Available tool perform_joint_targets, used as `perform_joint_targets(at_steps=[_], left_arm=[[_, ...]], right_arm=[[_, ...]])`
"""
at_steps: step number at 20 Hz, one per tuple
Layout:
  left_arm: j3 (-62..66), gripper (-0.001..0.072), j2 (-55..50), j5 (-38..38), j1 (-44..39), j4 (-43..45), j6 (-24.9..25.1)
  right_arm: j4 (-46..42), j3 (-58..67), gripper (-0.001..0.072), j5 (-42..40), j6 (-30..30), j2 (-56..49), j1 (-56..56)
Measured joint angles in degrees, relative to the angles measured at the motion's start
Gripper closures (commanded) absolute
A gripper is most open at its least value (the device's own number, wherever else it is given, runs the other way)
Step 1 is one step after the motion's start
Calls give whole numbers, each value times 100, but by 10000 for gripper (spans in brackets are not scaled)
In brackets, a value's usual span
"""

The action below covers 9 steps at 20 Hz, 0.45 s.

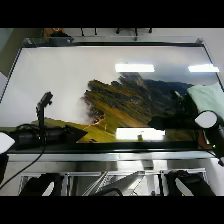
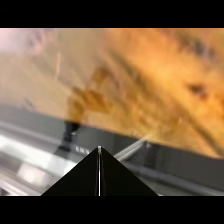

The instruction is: Fold the shirts.

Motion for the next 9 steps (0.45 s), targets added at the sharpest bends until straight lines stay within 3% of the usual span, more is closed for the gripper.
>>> perform_joint_targets(at_steps=[9], left_arm=[[-918,693,841,295,-87,-20,-85]], right_arm=[[-57,-514,692,-332,103,221,404]])
